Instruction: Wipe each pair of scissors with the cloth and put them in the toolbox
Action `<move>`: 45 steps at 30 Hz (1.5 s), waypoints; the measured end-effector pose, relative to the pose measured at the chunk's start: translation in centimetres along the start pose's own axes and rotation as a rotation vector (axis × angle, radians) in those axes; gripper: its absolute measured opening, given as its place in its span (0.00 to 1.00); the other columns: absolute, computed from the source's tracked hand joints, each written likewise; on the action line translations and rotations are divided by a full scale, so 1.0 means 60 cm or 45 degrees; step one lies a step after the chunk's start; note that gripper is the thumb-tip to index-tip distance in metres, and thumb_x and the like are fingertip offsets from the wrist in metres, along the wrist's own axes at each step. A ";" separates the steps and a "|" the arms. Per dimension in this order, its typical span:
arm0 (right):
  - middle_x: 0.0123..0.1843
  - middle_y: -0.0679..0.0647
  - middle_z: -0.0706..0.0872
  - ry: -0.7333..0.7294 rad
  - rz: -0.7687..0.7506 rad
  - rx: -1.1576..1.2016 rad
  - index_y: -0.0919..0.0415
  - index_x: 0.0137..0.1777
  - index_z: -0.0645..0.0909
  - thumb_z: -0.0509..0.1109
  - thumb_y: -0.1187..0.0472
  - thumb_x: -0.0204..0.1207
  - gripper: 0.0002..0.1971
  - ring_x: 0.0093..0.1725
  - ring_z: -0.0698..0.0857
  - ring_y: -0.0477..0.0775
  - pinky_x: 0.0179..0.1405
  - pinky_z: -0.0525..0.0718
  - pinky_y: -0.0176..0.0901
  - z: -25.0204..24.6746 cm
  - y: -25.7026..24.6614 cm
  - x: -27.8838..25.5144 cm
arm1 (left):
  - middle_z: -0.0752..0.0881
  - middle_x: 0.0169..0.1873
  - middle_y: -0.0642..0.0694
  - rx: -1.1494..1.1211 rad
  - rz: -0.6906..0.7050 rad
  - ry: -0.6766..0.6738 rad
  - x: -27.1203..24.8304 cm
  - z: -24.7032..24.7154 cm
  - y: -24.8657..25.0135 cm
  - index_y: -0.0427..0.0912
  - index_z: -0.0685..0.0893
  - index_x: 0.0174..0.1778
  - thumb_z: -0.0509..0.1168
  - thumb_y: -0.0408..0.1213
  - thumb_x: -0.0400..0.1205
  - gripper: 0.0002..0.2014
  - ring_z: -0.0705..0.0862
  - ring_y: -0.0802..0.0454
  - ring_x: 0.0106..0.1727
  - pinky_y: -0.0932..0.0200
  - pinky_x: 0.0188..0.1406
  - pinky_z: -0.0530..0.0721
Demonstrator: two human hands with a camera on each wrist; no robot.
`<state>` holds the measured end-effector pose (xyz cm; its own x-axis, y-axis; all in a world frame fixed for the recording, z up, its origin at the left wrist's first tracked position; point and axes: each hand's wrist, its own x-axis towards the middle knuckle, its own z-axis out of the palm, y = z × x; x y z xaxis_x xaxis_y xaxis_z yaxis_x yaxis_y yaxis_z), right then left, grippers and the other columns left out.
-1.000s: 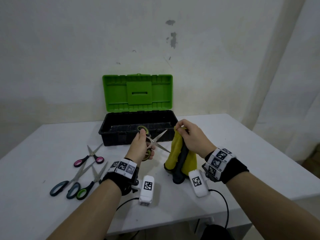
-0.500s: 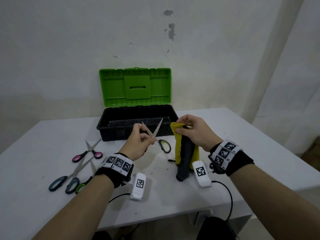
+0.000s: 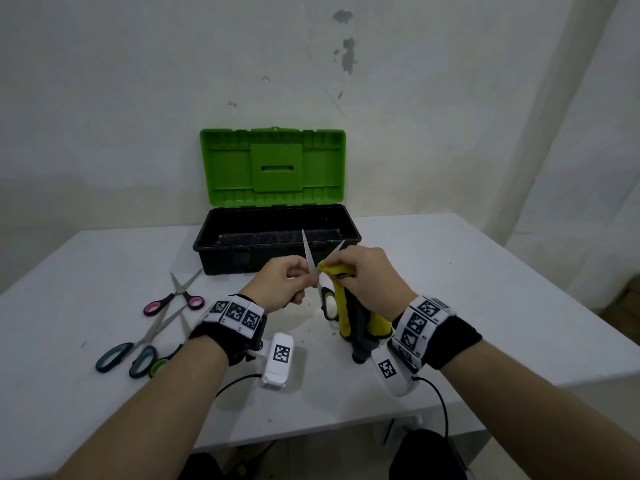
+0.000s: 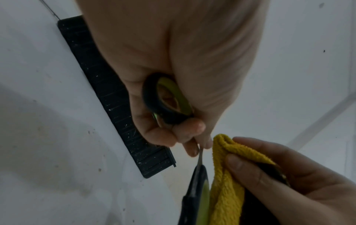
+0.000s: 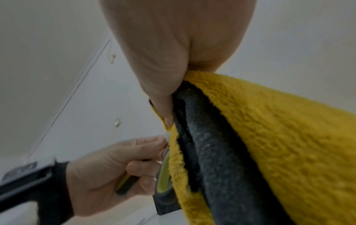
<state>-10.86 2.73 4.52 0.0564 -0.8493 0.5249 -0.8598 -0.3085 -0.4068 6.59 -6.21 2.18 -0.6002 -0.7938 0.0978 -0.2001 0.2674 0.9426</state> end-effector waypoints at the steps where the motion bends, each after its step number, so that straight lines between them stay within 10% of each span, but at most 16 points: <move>1: 0.50 0.51 0.89 -0.005 -0.042 -0.022 0.57 0.56 0.89 0.76 0.67 0.73 0.13 0.50 0.85 0.49 0.54 0.83 0.38 0.004 0.001 0.001 | 0.91 0.39 0.42 -0.003 0.009 -0.020 0.002 -0.002 0.002 0.34 0.86 0.48 0.69 0.31 0.83 0.03 0.77 0.52 0.27 0.62 0.27 0.78; 10: 0.47 0.59 0.83 0.048 0.034 -0.197 0.58 0.59 0.88 0.71 0.64 0.78 0.11 0.45 0.83 0.59 0.46 0.84 0.54 0.008 0.007 0.004 | 0.92 0.35 0.44 0.048 0.073 -0.009 0.000 -0.007 0.016 0.35 0.87 0.43 0.72 0.35 0.82 0.06 0.76 0.50 0.28 0.61 0.29 0.79; 15: 0.44 0.52 0.87 0.264 0.161 -0.052 0.55 0.55 0.89 0.72 0.58 0.78 0.09 0.43 0.82 0.50 0.43 0.74 0.28 -0.011 0.014 0.006 | 0.91 0.40 0.36 -0.059 -0.017 0.009 0.001 -0.006 0.019 0.30 0.87 0.47 0.71 0.33 0.82 0.07 0.72 0.54 0.23 0.61 0.25 0.78; 20: 0.41 0.47 0.89 0.124 0.052 -0.053 0.53 0.50 0.90 0.72 0.55 0.78 0.06 0.41 0.82 0.47 0.46 0.79 0.41 0.003 -0.007 -0.005 | 0.90 0.35 0.39 -0.112 -0.005 -0.008 0.001 0.010 0.030 0.26 0.86 0.48 0.71 0.31 0.82 0.08 0.71 0.57 0.21 0.62 0.19 0.75; 29: 0.34 0.43 0.83 0.188 0.321 0.220 0.50 0.45 0.85 0.73 0.51 0.77 0.05 0.35 0.79 0.38 0.33 0.73 0.26 -0.013 -0.002 0.005 | 0.90 0.36 0.39 -0.121 -0.038 0.023 0.002 0.014 0.028 0.25 0.85 0.50 0.71 0.30 0.82 0.09 0.72 0.58 0.21 0.62 0.20 0.75; 45: 0.52 0.52 0.77 0.160 0.126 -0.127 0.56 0.65 0.85 0.72 0.50 0.77 0.18 0.48 0.78 0.47 0.52 0.80 0.40 -0.001 0.007 -0.013 | 0.90 0.34 0.40 -0.215 -0.012 0.047 -0.006 0.024 0.033 0.34 0.85 0.43 0.70 0.28 0.82 0.03 0.70 0.56 0.21 0.62 0.19 0.75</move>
<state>-11.30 3.29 4.00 -0.0897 -0.8112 0.5778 -0.9044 -0.1766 -0.3884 5.28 -4.60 3.52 -0.5698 -0.8160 0.0975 -0.0708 0.1669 0.9834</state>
